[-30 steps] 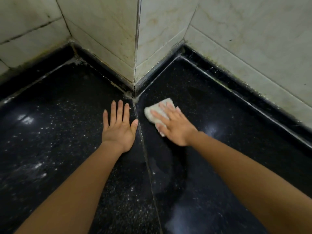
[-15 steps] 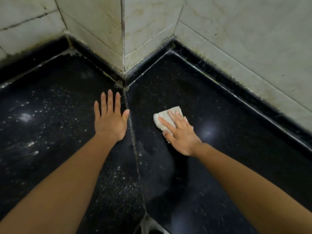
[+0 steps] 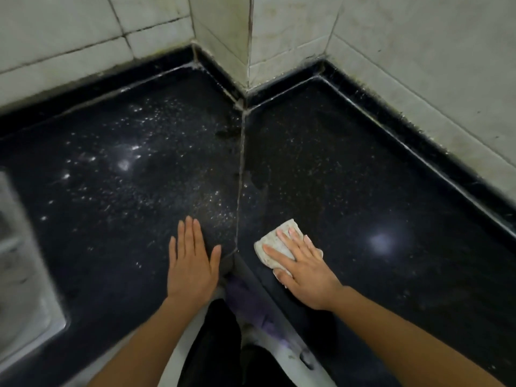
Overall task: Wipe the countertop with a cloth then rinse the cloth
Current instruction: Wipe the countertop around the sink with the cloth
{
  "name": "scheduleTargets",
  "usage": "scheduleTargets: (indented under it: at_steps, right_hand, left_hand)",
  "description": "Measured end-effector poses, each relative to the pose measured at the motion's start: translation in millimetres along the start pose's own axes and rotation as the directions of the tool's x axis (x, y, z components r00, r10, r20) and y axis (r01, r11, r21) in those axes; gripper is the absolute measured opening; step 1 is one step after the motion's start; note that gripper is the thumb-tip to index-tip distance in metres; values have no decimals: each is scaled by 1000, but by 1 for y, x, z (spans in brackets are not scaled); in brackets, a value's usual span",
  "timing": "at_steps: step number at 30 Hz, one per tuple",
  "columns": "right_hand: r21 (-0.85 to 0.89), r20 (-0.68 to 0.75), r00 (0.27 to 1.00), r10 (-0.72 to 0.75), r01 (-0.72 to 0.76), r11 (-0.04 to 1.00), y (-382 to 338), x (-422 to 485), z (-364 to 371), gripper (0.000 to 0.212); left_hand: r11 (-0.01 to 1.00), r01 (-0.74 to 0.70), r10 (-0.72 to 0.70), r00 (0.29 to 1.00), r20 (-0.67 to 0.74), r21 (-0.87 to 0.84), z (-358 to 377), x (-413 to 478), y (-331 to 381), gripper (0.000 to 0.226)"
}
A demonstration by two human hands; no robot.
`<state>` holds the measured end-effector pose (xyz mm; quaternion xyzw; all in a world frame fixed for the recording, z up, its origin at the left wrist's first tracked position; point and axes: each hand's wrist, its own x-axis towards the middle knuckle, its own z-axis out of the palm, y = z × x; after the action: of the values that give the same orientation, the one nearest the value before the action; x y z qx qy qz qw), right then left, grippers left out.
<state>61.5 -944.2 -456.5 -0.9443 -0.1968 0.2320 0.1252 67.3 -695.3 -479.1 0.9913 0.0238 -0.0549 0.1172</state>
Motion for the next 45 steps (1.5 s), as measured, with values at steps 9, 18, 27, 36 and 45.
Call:
scheduleTargets:
  at_steps: [9,18,27,36,45]
  right_hand:
    - [-4,-65,994,85,-86,996,2,26,-5,52]
    - [110,-70,918,390,-382,918,10,170,-73,55]
    - [-12,-44,993,108,-108,994,8,145,-64,51]
    - [-184,141,931,-338,360,915,8,39,-11,46]
    - [-67,-34,992,125,-127,990,4,147,-64,51]
  left_hand:
    - [992,123,-122,992,22,-30,6,-33,-22,86]
    - [991,135,-135,991,15,2,12,-30,-29,74]
    - [990,139,-138,990,42,-33,11,-31,-29,77]
    - [982,168,-156,980,125,-87,6,-29,-28,88]
    - [981,177,-157,967,202,-84,-2,-27,-25,90]
